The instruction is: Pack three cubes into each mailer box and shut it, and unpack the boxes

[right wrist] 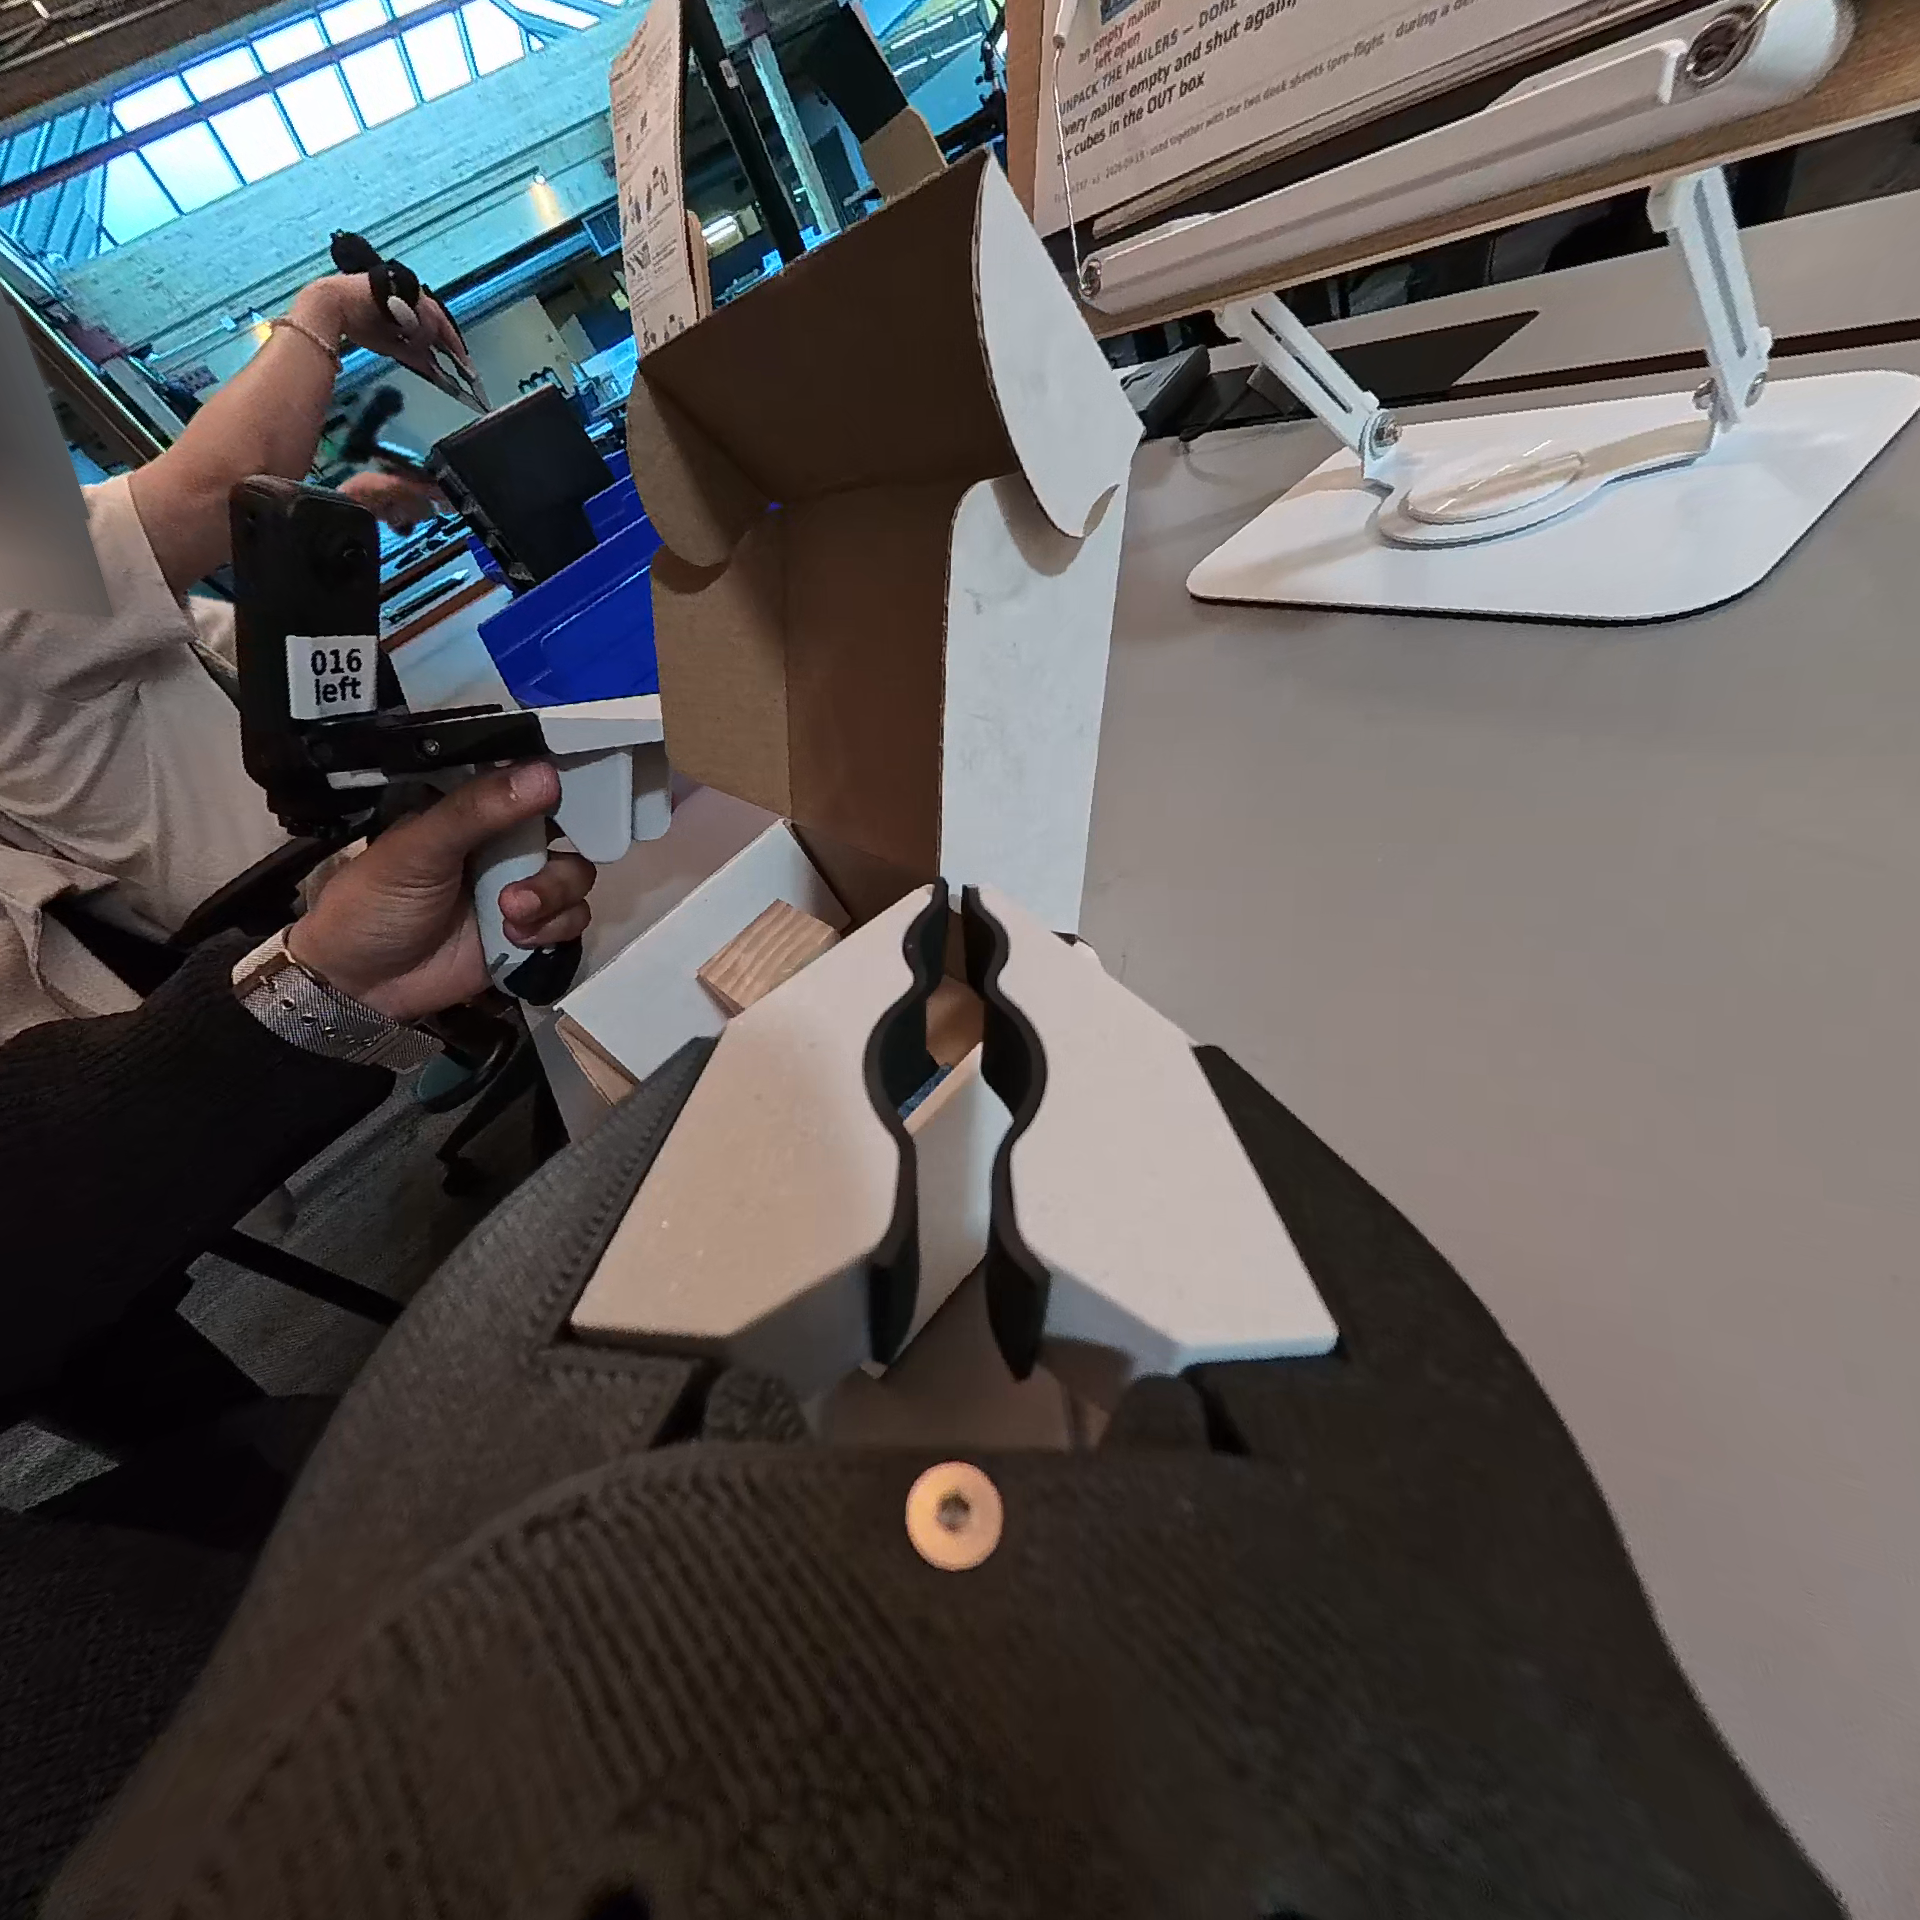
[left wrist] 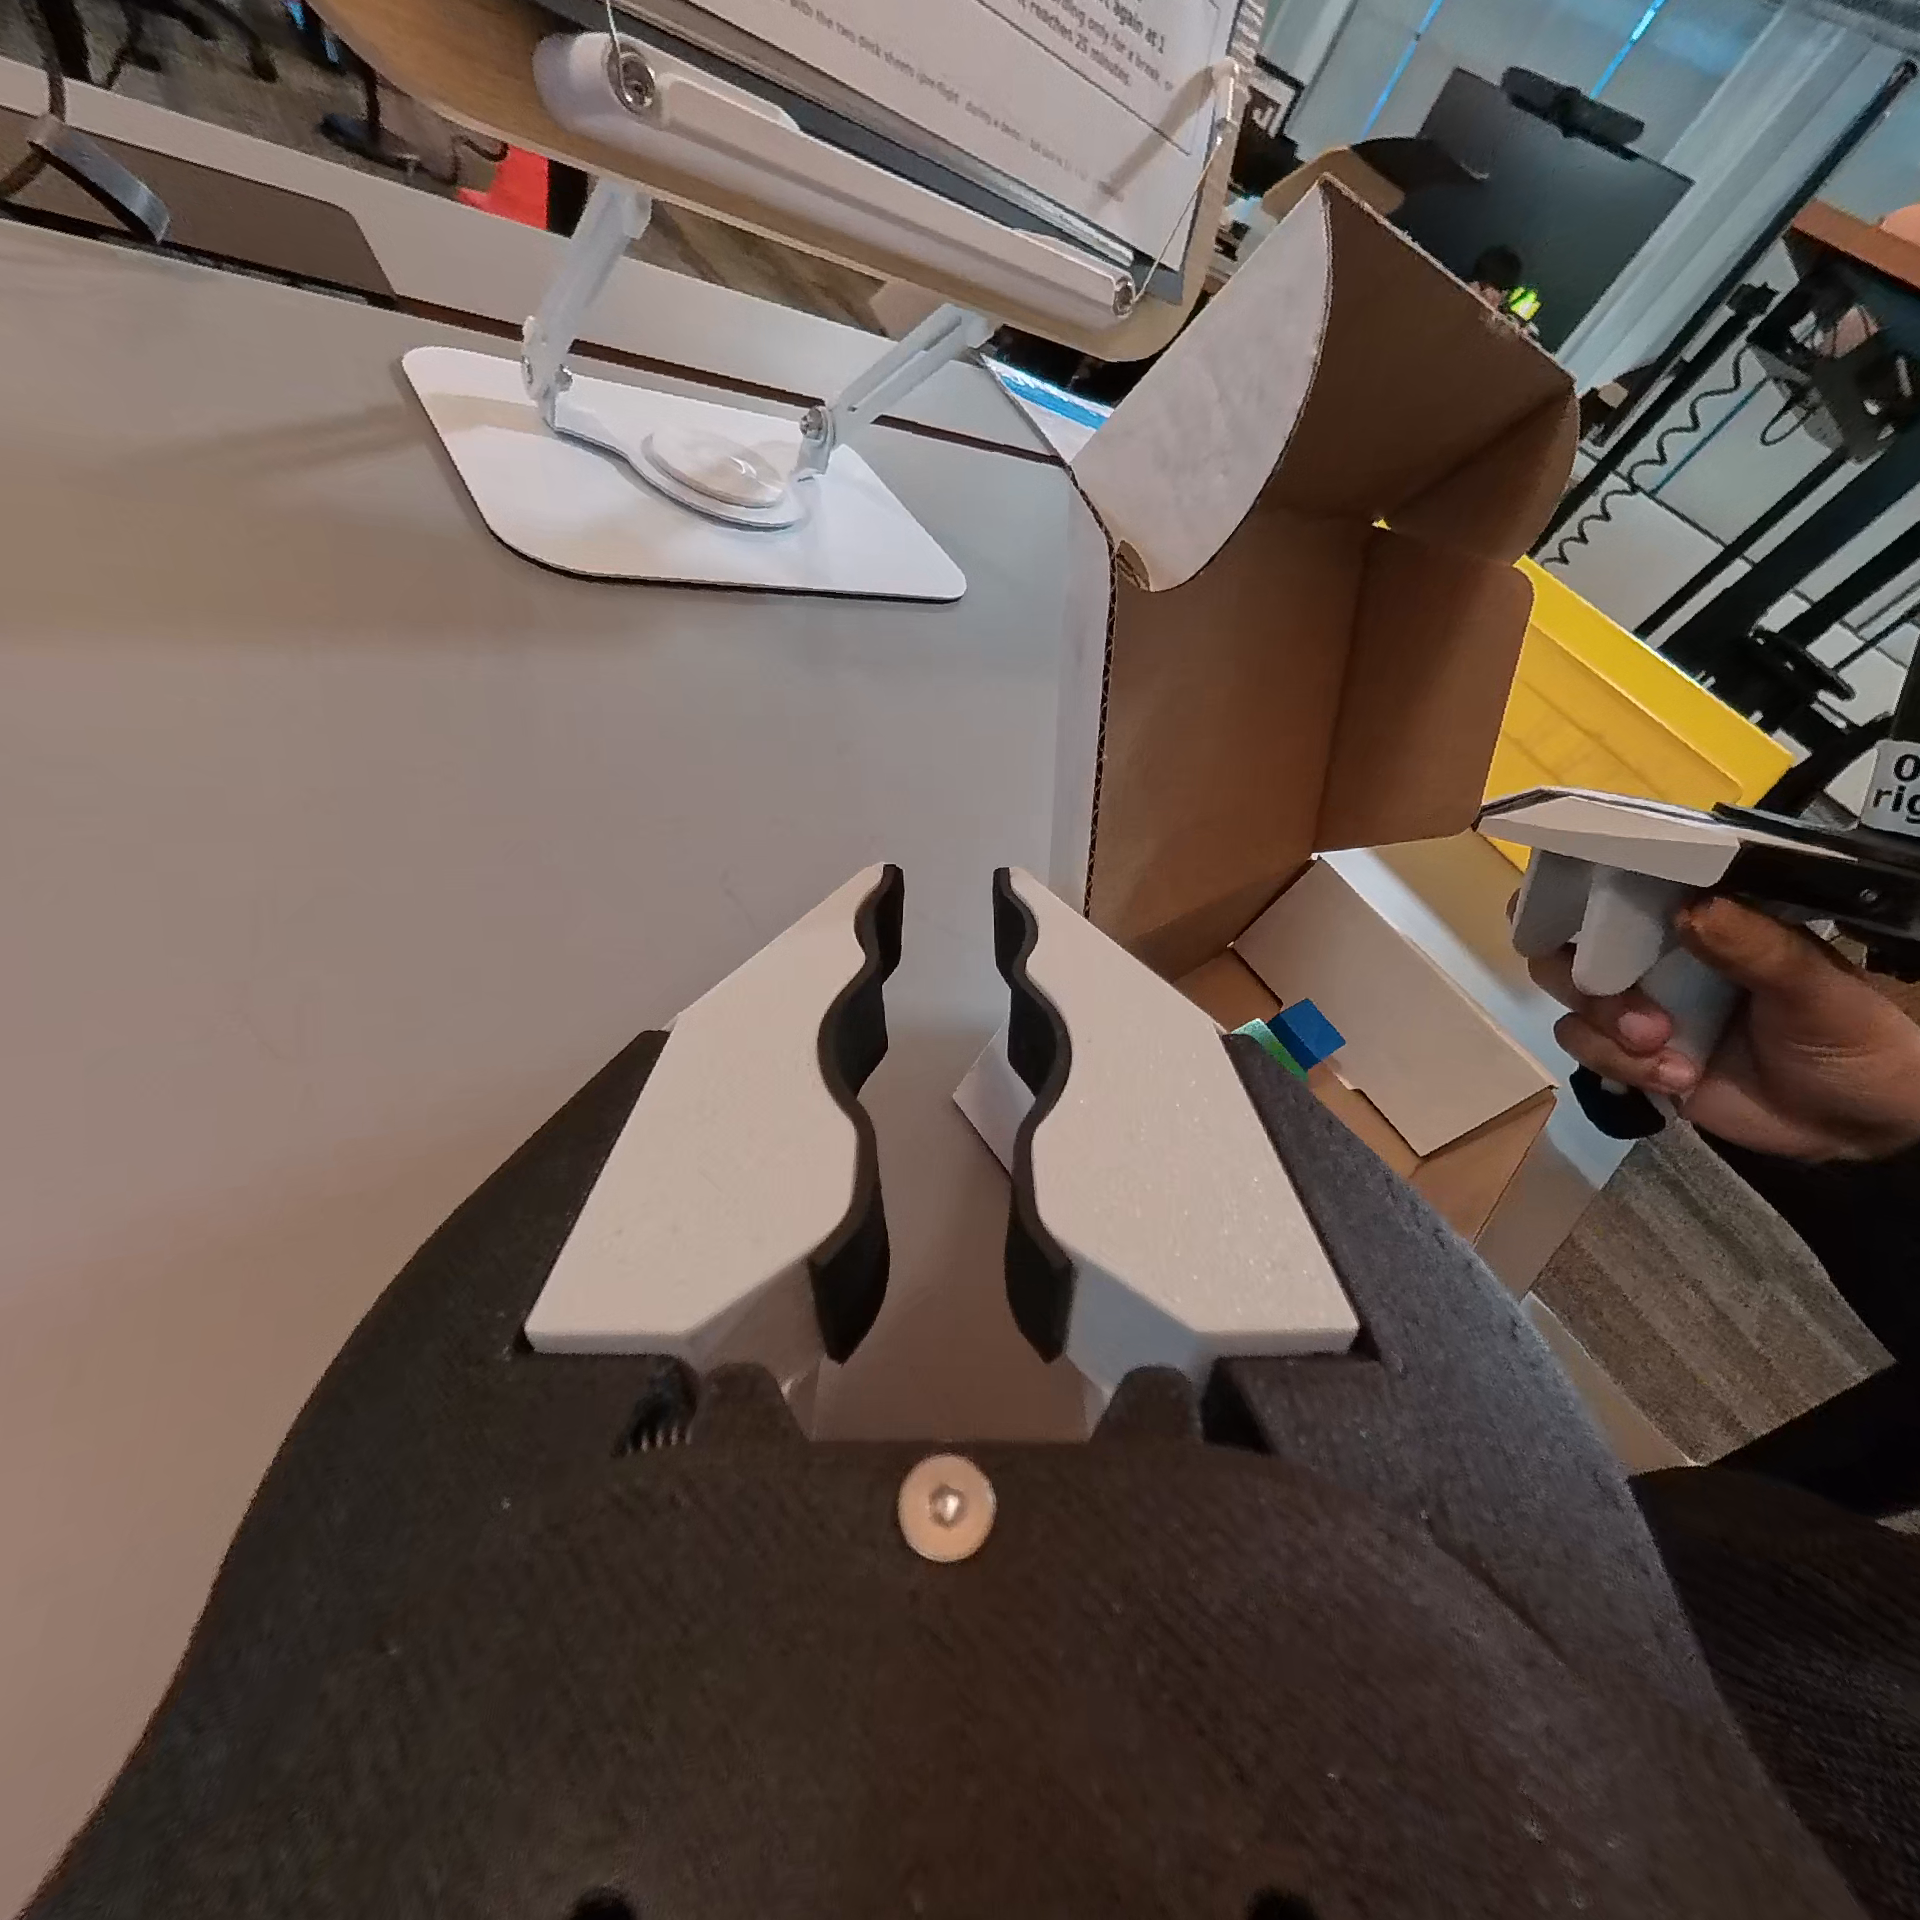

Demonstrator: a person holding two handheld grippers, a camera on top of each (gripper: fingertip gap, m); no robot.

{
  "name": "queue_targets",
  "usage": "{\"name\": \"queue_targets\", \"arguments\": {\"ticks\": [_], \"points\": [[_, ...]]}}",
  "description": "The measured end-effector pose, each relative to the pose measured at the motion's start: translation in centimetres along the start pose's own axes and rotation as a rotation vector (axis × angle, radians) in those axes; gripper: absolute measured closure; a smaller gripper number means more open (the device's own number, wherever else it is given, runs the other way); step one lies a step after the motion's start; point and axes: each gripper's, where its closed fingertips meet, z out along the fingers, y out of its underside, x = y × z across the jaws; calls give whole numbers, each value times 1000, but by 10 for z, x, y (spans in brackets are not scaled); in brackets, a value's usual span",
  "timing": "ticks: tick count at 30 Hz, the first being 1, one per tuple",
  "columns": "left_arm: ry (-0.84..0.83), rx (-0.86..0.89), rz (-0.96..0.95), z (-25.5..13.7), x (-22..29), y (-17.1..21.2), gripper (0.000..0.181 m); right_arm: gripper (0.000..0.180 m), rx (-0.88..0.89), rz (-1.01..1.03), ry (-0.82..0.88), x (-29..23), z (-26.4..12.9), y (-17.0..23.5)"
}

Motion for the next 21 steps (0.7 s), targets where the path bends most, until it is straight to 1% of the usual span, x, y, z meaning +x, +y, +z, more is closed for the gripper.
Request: {"name": "queue_targets", "arguments": {"ticks": [21], "points": [[-1,-1,0,0,0,0,165,179,-3,2,-3,-1,0,1]]}}
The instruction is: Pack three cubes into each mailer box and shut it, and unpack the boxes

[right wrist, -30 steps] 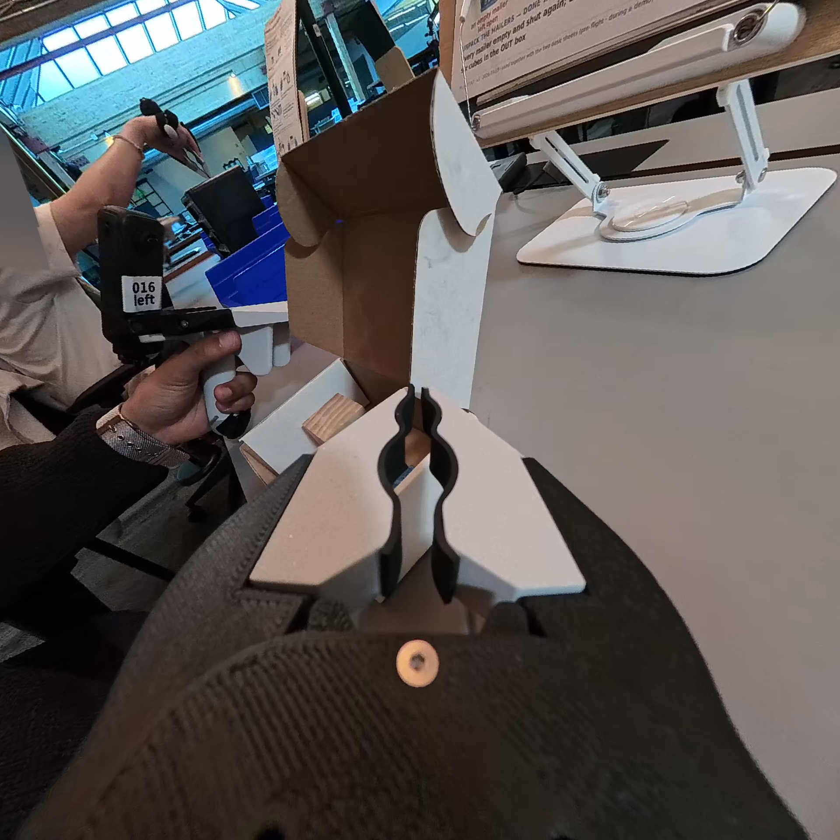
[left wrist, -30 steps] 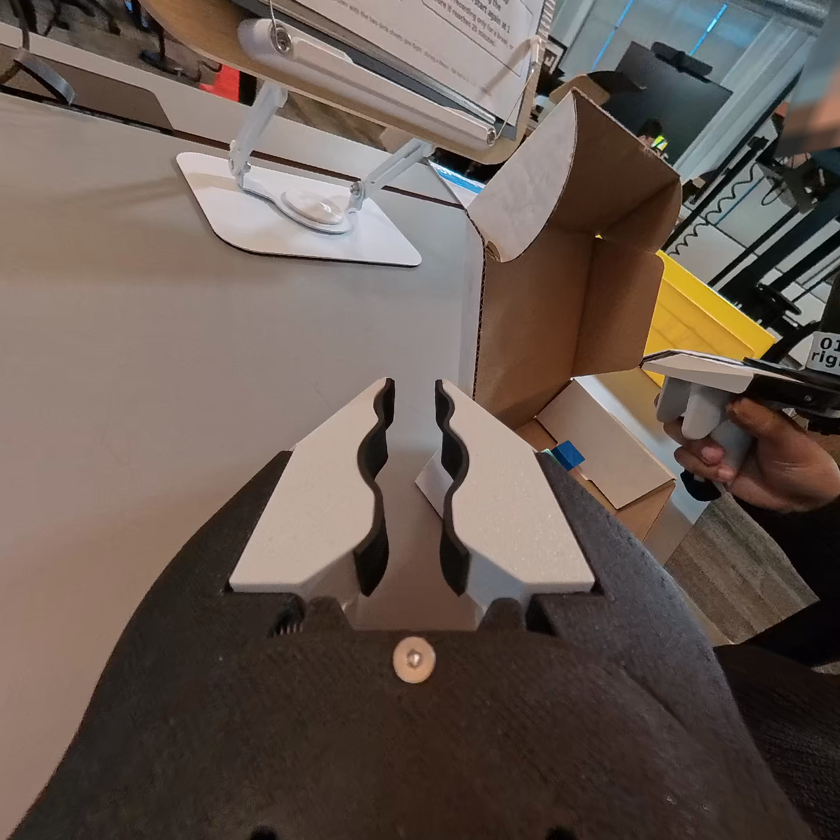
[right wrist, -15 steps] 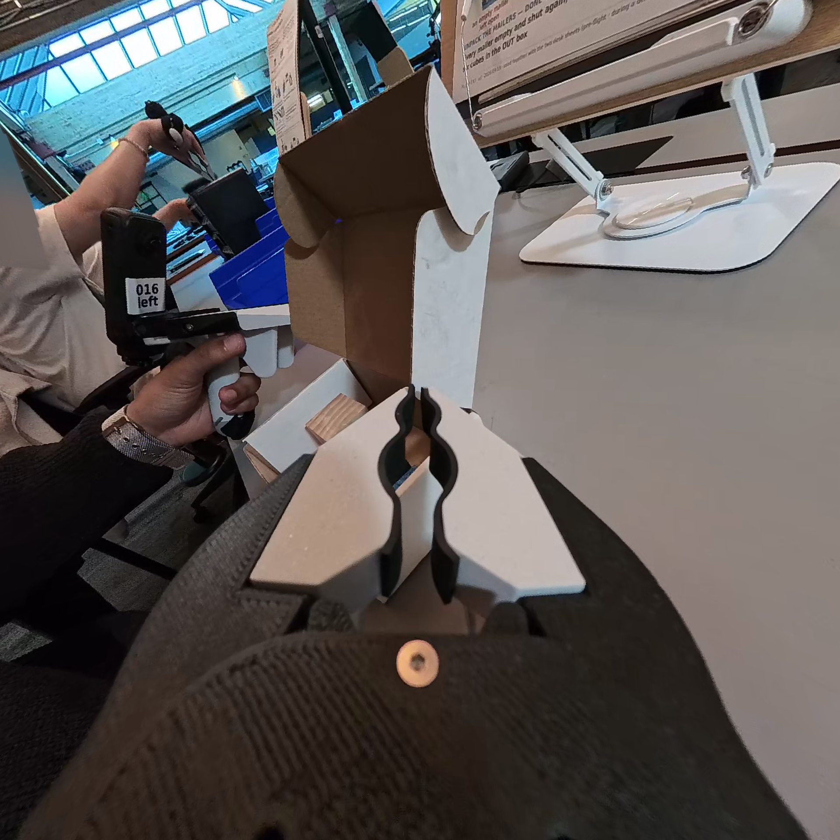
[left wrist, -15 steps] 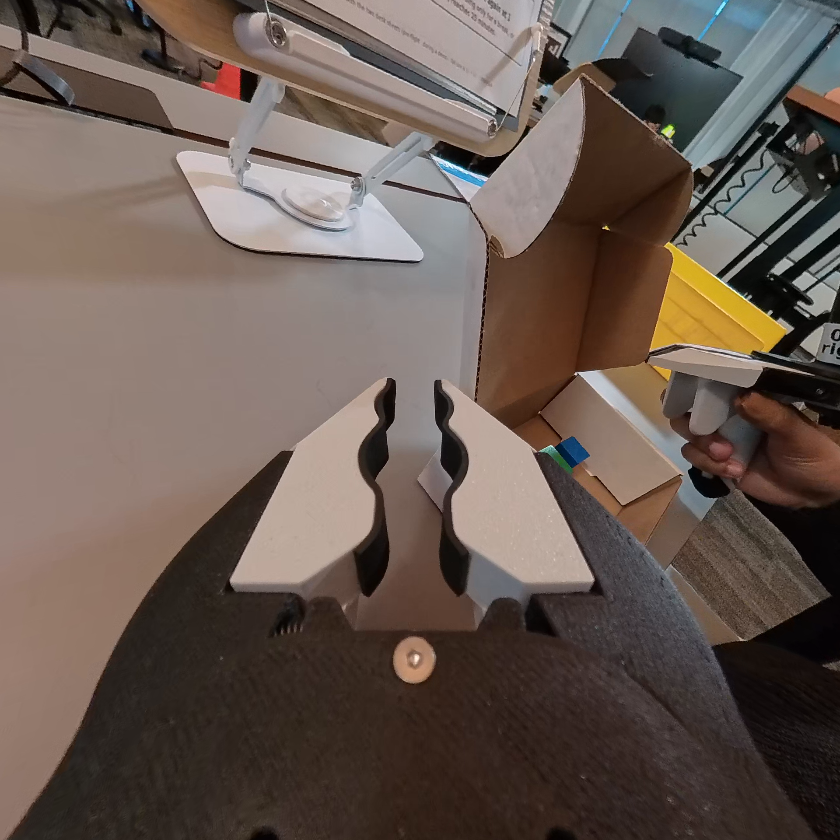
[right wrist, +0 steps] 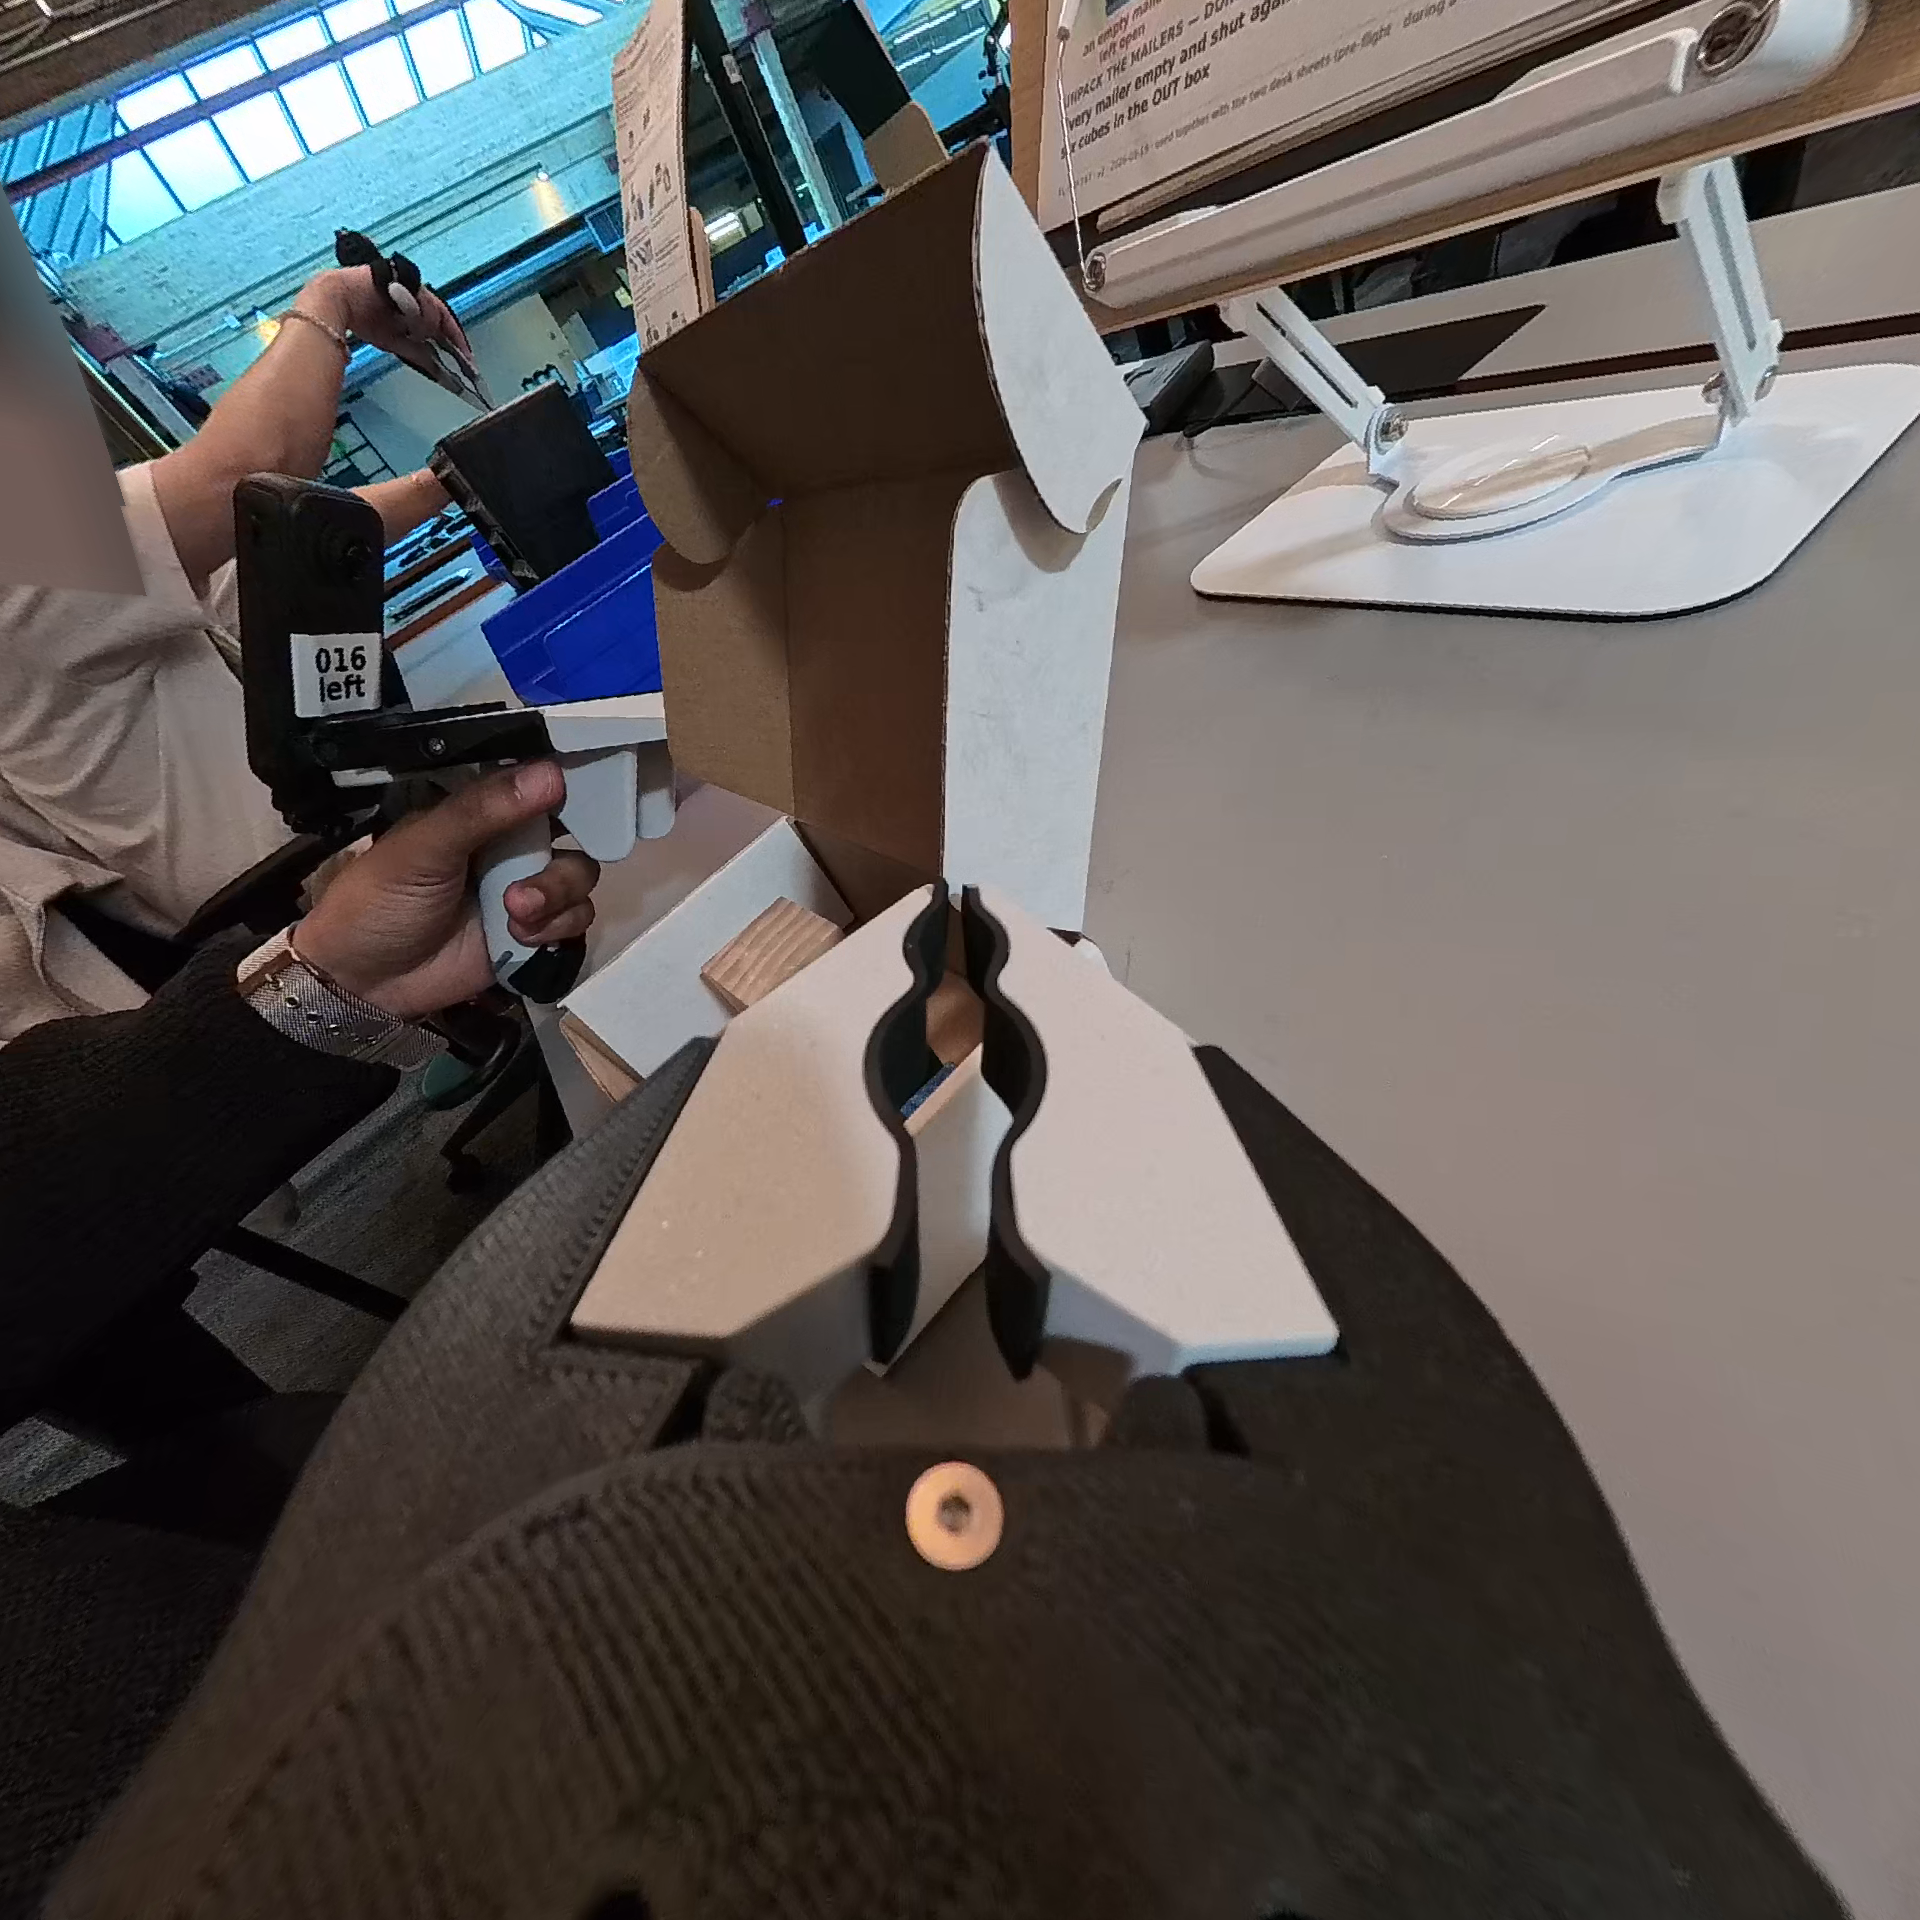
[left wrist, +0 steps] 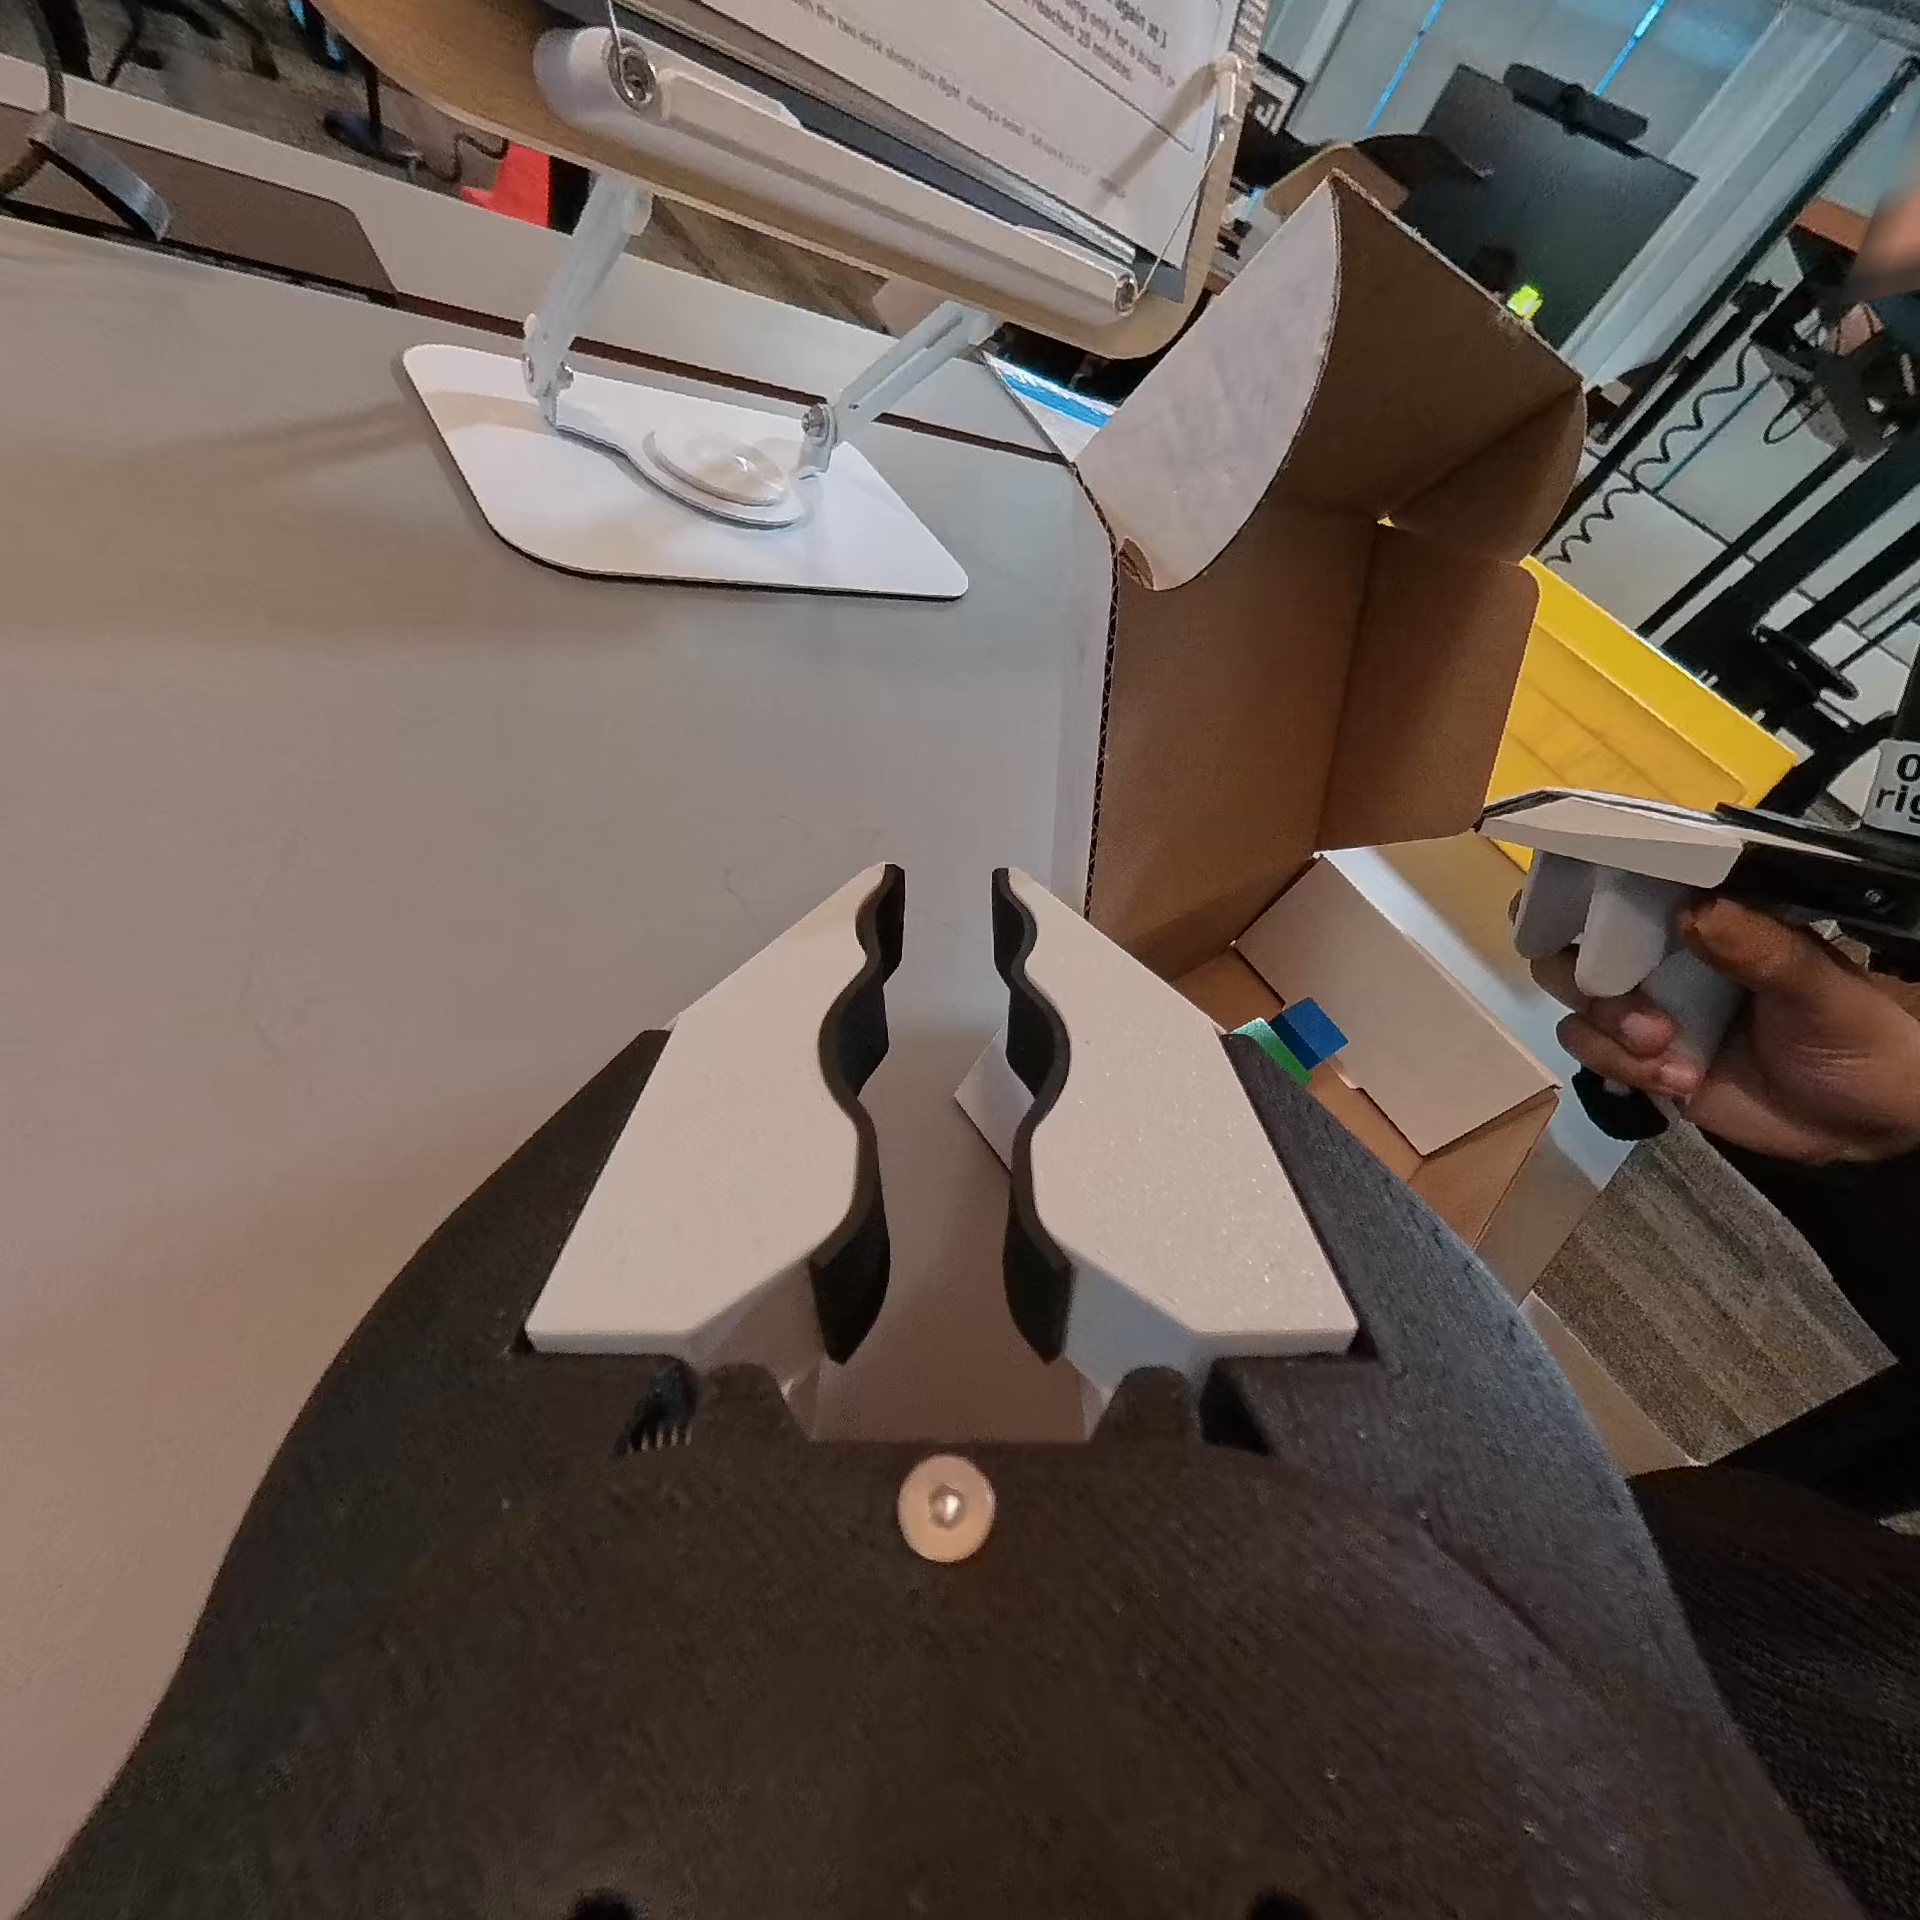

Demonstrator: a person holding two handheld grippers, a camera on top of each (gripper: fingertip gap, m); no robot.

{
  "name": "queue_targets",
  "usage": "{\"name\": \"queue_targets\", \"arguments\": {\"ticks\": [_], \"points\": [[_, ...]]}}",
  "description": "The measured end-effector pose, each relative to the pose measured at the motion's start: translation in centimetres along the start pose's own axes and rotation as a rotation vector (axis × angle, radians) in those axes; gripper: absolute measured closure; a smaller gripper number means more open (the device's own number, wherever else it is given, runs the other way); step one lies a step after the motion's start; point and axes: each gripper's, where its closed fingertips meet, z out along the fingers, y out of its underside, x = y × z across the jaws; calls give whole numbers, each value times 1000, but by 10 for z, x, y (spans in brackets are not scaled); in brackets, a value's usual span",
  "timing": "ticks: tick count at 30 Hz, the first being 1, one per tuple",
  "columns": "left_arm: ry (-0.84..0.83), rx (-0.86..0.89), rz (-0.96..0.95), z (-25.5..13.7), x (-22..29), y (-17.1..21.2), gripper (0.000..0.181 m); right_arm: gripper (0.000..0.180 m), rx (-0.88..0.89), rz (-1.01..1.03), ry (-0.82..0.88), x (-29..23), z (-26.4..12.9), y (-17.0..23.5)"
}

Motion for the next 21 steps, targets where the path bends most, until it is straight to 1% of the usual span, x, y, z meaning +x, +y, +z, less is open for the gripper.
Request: {"name": "queue_targets", "arguments": {"ticks": [7,10,13,17,21], "points": [[-4,4,4,0,0,-1,166,179,1,1,-1,0,0,0],[-40,54,15,-6,-5,-10,167,179,1,0,0,0,0,0],[-53,92,-24,-11,-12,-15,167,179,2,-1,2,0,-1,0],[-4,46,-76,-6,-8,-7,164,179,0,-2,1,0,0,0],[0,13,-21,-1,-1,-2,164,179,0,-3,2,0,0,0]]}}
